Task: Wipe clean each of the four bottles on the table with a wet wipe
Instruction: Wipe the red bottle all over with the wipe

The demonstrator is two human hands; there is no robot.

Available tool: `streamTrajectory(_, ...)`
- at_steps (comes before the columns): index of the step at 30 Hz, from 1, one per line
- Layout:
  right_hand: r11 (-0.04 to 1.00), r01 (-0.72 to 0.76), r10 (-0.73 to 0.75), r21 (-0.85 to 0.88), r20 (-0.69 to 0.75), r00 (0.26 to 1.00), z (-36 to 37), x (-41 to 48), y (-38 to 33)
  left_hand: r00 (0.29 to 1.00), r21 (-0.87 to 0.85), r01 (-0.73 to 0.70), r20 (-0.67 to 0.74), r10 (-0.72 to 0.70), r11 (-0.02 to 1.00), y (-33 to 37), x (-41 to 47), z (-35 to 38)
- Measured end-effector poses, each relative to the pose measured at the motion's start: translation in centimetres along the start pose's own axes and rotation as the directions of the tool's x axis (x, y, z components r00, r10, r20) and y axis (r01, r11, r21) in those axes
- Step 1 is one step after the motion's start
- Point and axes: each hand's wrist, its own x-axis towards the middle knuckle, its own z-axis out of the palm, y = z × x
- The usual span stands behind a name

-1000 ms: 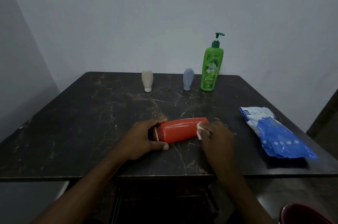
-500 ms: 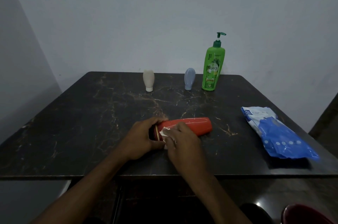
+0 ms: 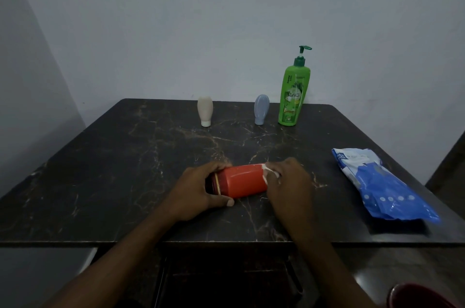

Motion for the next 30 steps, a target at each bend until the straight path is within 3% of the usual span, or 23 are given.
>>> streamTrajectory(5, 0.967, 0.254, -0.255, 0.028, 0.175, 0.951, 1.4, -1.9, -4.5, 1.0, -0.031, 0.013, -0.025, -0.014, 0.999, 0.6, -0.2, -0.1)
streamTrajectory(9, 0.912, 0.399, -0.41, 0.096, 0.183, 0.893, 1.6, -2.7, -3.6, 1.0, -0.046, 0.012, -0.02, -0.013, 0.999, 0.6, -0.2, -0.1)
streamTrajectory(17, 0.91, 0.413, -0.413, 0.039, 0.183, 0.892, 1.1, -3.0, -3.8, 0.999, -0.052, 0.013, -0.037, -0.015, 0.999, 0.4, -0.2, -0.1)
streamTrajectory(25, 0.937, 0.303, -0.227, -0.175, 0.357, 0.906, 0.7, 0.7, -6.9, 0.998, -0.009, 0.004, -0.057, -0.004, 1.0, 0.5, -0.3, 0.0)
streamTrajectory(30, 0.914, 0.381, -0.32, -0.141, 0.329, 0.888, 1.0, -1.6, -7.0, 0.995, -0.017, -0.056, -0.086, 0.054, 0.998, 0.4, -0.4, 0.0)
